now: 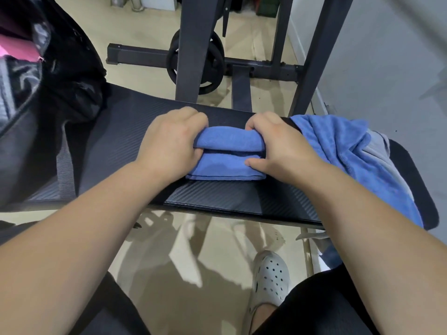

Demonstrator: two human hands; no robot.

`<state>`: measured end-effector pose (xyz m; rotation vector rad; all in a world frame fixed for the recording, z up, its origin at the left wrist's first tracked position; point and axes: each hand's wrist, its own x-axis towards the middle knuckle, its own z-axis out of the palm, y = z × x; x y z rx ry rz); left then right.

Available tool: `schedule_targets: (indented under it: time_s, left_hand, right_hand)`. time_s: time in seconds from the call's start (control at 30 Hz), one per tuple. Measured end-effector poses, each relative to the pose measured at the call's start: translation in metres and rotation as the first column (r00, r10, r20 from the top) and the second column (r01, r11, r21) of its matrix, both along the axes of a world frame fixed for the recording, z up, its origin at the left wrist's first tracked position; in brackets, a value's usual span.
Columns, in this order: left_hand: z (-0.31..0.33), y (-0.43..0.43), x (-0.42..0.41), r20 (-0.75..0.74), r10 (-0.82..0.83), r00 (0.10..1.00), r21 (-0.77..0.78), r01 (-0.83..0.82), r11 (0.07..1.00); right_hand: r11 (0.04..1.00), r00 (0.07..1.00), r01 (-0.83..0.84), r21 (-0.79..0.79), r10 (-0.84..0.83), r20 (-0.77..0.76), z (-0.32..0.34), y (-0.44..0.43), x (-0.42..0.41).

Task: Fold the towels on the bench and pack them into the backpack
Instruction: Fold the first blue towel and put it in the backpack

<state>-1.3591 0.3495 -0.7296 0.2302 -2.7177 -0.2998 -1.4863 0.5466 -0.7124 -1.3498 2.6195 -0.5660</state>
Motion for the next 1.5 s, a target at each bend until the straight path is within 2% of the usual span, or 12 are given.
schedule_targets:
  time_s: [0.17, 0.3, 0.53, 0.6, 0.67, 0.73, 0.83, 0.9, 1.0, 1.1, 1.23, 1.5]
  left_hand:
    - [0.005, 0.029, 0.026, 0.275, -0.022, 0.961, -0.052, 0.038, 0.998]
    - [-0.008, 0.055, 0.039, 0.434, 0.053, 0.899, -0.130, 0.004, 0.992]
    - [-0.031, 0.072, 0.049, 0.467, 0.088, 0.880, -0.203, 0.010, 0.979]
    - [-0.034, 0.070, 0.050, 0.459, 0.076, 0.885, -0.194, 0.016, 0.981]
    - [-0.032, 0.067, 0.052, 0.467, 0.053, 0.883, -0.167, 0.030, 0.985]
    - [-0.027, 0.063, 0.053, 0.466, 0.009, 0.885, -0.078, 0.031, 0.996]
    - [-0.009, 0.058, 0.044, 0.373, 0.012, 0.928, 0.113, -0.058, 0.992]
    - [0.002, 0.055, 0.025, 0.295, 0.078, 0.952, 0.166, -0.132, 0.977]
    - [0.006, 0.051, -0.011, 0.317, 0.133, 0.939, 0.142, -0.186, 0.972]
    - [-0.013, 0.048, -0.025, 0.382, 0.144, 0.913, 0.091, -0.193, 0.977]
    - [-0.031, 0.050, -0.016, 0.320, 0.159, 0.934, 0.116, -0.205, 0.972]
    - [-0.036, 0.049, -0.022, 0.332, 0.182, 0.926, 0.109, -0.229, 0.967]
  right_hand:
    - [0.998, 0.989, -0.060, -0.022, 0.056, -0.140, -0.008, 0.004, 0.014]
    - [0.996, 0.996, -0.055, 0.075, 0.060, -0.072, -0.010, 0.012, 0.020]
    - [0.984, 0.963, -0.032, -0.176, -0.017, -0.270, 0.003, 0.005, 0.025]
    - [0.998, 0.966, 0.006, -0.058, -0.021, -0.256, -0.001, -0.007, 0.030]
    - [0.985, 0.978, 0.051, 0.162, -0.016, -0.210, -0.015, -0.015, 0.034]
    - [0.961, 0.989, 0.092, 0.262, -0.057, -0.137, -0.028, -0.016, 0.037]
    - [0.963, 0.990, 0.118, 0.241, -0.097, -0.098, -0.035, -0.012, 0.039]
    - [0.967, 0.991, 0.116, 0.228, -0.096, -0.097, -0.036, -0.009, 0.040]
    - [0.973, 0.993, 0.113, 0.199, -0.103, -0.063, -0.039, -0.005, 0.040]
    - [0.984, 0.988, 0.128, 0.125, -0.137, 0.068, -0.043, -0.003, 0.035]
    - [0.984, 0.968, 0.163, 0.072, -0.174, 0.180, -0.051, -0.006, 0.023]
    - [0.984, 0.978, 0.140, 0.113, -0.155, 0.136, -0.052, -0.009, 0.015]
